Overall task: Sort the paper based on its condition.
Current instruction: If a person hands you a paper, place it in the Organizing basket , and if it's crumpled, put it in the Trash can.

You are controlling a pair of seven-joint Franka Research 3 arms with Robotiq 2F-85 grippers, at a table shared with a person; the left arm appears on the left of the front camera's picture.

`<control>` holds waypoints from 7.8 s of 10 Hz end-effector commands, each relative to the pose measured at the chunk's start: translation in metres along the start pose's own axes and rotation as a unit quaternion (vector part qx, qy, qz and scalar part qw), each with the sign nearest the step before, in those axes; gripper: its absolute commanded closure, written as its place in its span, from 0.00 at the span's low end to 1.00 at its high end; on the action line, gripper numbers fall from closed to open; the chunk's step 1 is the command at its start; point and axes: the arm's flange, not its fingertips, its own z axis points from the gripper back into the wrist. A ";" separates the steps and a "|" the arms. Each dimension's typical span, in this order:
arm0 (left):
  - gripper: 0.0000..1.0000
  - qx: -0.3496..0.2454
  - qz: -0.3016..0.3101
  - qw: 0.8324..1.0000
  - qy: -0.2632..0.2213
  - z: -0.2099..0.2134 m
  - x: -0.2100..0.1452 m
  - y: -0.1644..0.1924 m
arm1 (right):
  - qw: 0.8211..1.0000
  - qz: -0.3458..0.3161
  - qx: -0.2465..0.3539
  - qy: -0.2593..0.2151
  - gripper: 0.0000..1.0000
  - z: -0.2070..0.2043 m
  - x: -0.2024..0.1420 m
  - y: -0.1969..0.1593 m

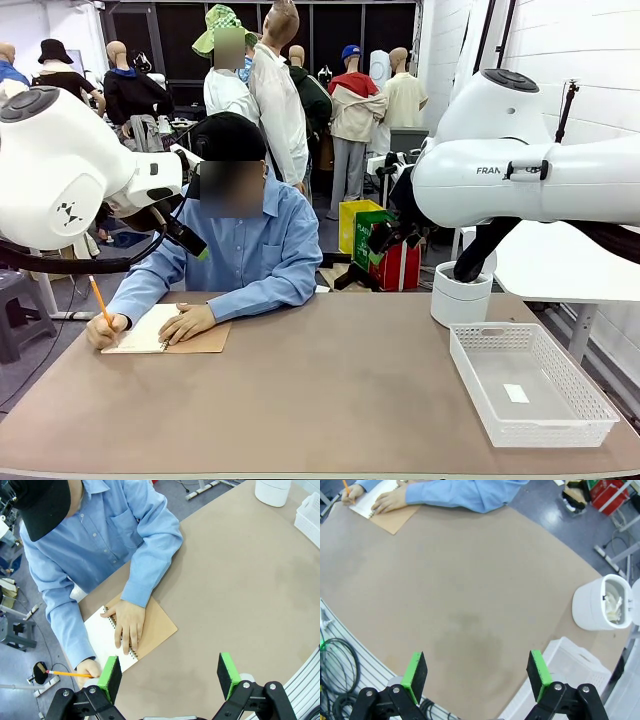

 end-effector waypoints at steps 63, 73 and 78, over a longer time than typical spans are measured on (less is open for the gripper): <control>0.00 0.001 -0.002 1.000 0.000 0.000 0.000 0.000 | 1.000 0.000 0.000 0.000 0.00 0.000 -0.001 0.000; 0.00 0.001 -0.002 1.000 0.000 0.000 0.000 0.000 | 1.000 0.000 0.000 0.000 0.00 0.000 -0.001 0.000; 0.00 0.001 -0.002 1.000 0.000 0.000 0.000 0.000 | 1.000 0.000 0.000 0.000 0.00 0.000 -0.001 0.000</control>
